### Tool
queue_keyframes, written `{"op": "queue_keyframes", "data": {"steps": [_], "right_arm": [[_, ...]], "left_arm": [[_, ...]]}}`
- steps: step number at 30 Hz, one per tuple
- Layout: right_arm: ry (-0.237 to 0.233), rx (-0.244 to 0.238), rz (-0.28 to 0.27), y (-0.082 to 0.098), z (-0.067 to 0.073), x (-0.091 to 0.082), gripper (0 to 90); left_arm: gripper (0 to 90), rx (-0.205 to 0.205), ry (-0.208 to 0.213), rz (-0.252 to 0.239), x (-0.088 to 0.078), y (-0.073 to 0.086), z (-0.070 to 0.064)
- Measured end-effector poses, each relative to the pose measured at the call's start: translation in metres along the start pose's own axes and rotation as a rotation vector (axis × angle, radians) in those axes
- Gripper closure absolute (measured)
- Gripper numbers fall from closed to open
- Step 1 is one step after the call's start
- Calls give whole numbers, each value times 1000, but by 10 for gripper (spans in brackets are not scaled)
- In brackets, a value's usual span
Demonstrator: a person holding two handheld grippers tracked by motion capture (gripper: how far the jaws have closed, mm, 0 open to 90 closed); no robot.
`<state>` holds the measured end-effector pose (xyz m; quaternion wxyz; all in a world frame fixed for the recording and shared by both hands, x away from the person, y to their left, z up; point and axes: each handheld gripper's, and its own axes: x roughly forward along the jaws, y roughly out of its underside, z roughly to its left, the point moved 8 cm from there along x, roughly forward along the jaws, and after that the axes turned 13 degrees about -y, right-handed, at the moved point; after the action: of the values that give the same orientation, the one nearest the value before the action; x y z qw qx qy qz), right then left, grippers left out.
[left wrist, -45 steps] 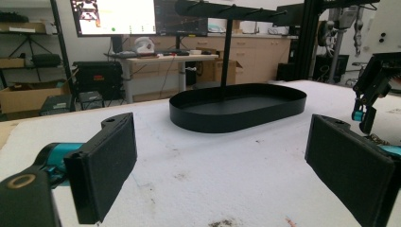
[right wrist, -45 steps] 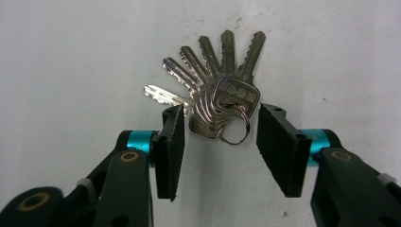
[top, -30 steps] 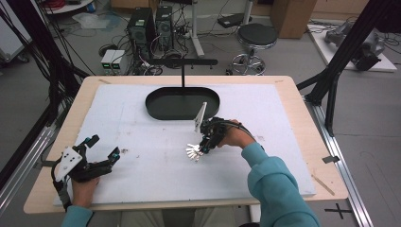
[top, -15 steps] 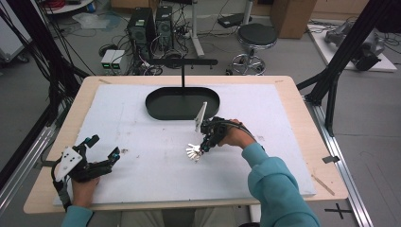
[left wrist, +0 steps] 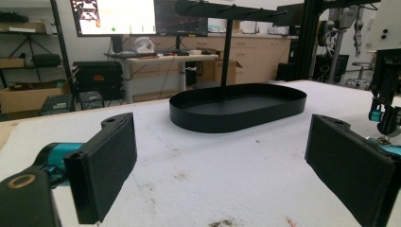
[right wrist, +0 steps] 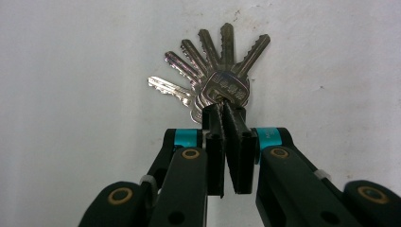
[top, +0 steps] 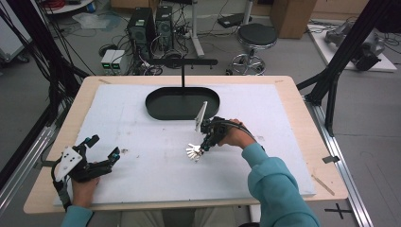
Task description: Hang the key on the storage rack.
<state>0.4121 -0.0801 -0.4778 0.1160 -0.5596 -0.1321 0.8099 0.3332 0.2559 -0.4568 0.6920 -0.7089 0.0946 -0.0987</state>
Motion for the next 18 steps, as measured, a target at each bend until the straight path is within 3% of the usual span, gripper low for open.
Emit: {"op": "queue_keyframes", "data": {"steps": [10,18], "right_arm": [[15,43,1,-1,2,0,886],[38,112,-53,-2,3,-6,889]], "left_arm": [[103,0,1,0,0,0,0],[103,-2,0,0,0,0,0]]}}
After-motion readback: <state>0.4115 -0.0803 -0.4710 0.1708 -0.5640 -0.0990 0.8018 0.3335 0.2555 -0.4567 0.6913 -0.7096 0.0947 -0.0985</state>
